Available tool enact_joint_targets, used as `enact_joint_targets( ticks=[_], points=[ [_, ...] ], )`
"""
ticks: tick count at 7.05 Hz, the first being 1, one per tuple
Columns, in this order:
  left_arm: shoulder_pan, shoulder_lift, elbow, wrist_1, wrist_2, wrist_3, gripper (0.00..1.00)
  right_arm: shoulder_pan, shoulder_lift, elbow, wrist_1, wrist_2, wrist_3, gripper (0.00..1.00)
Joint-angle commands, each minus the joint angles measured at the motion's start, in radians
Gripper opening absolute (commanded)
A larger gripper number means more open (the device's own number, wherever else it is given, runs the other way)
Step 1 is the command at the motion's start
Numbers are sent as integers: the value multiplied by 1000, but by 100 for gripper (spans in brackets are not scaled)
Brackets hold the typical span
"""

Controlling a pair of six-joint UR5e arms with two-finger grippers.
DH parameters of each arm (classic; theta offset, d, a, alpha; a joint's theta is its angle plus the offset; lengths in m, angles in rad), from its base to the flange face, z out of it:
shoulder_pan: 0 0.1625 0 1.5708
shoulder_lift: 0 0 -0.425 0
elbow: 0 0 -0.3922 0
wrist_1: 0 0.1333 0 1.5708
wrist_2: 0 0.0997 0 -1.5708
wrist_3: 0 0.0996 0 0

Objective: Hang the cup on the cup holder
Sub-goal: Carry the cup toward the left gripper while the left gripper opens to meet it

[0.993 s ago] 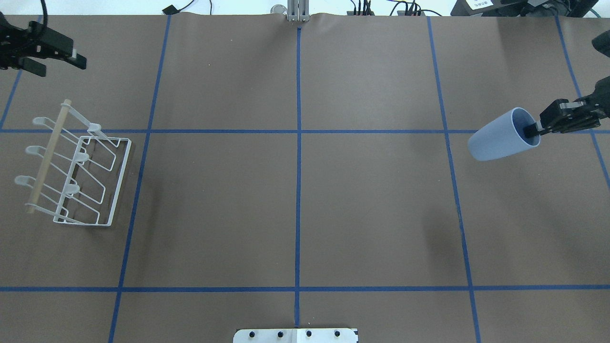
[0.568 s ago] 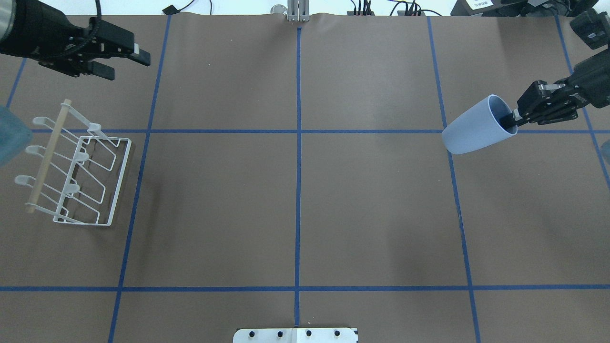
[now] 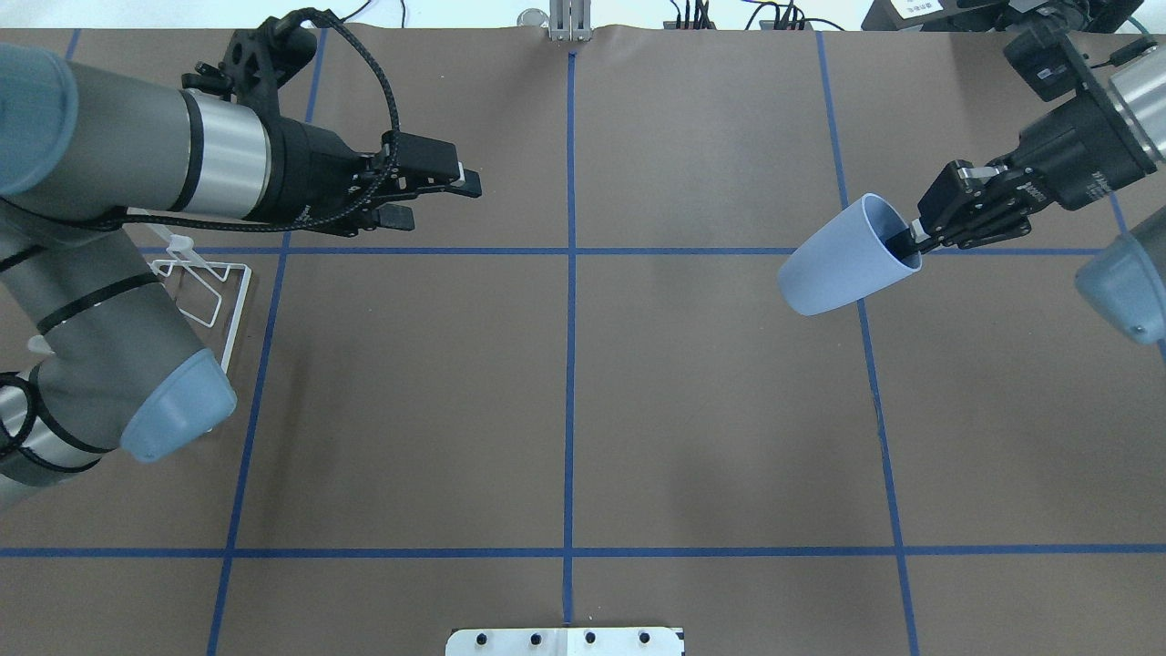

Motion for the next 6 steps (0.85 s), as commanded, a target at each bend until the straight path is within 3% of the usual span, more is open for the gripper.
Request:
enact_joint_targets(
  ticks=[1, 3, 5, 6],
  points=[
    [31, -5, 10, -26, 20, -23, 98, -78, 2, -143, 303, -57, -3, 0],
    [35, -10, 10, -26, 20, -24, 98, -88, -16, -190, 558, -56, 23, 0],
    [37, -12, 12, -26, 20, -24, 98, -91, -26, -190, 763, -82, 269, 0],
    [37, -13, 12, -26, 18, -27, 98, -100, 0, -190, 847, -137, 430, 0]
  ],
)
